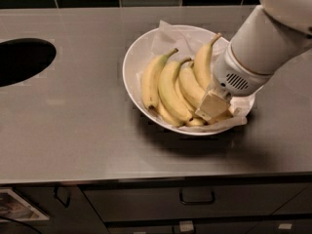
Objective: Pick banana from white bowl
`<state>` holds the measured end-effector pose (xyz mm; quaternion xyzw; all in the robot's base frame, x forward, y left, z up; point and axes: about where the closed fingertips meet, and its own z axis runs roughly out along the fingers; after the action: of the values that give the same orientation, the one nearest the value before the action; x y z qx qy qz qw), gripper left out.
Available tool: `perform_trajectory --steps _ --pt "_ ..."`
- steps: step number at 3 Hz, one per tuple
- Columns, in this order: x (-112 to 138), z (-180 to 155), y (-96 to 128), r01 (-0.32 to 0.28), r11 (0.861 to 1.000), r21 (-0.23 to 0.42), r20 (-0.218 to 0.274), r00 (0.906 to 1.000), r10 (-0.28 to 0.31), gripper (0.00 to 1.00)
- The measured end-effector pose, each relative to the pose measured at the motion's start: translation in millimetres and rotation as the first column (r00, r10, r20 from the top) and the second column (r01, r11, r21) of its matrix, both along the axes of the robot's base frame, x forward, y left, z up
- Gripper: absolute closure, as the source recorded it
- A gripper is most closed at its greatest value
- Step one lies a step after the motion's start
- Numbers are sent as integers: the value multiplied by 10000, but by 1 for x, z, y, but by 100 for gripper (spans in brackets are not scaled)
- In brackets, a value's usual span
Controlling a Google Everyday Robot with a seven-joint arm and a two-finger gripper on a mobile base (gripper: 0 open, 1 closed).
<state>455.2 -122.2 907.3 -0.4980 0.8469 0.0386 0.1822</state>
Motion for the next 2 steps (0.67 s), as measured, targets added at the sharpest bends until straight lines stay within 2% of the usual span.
perform_trajectory --steps 1,2 --pt "0 0 0 0 10000 -5 -2 10000 0 84" --pt "-1 2 -1 -8 10000 59 36 10000 8 100"
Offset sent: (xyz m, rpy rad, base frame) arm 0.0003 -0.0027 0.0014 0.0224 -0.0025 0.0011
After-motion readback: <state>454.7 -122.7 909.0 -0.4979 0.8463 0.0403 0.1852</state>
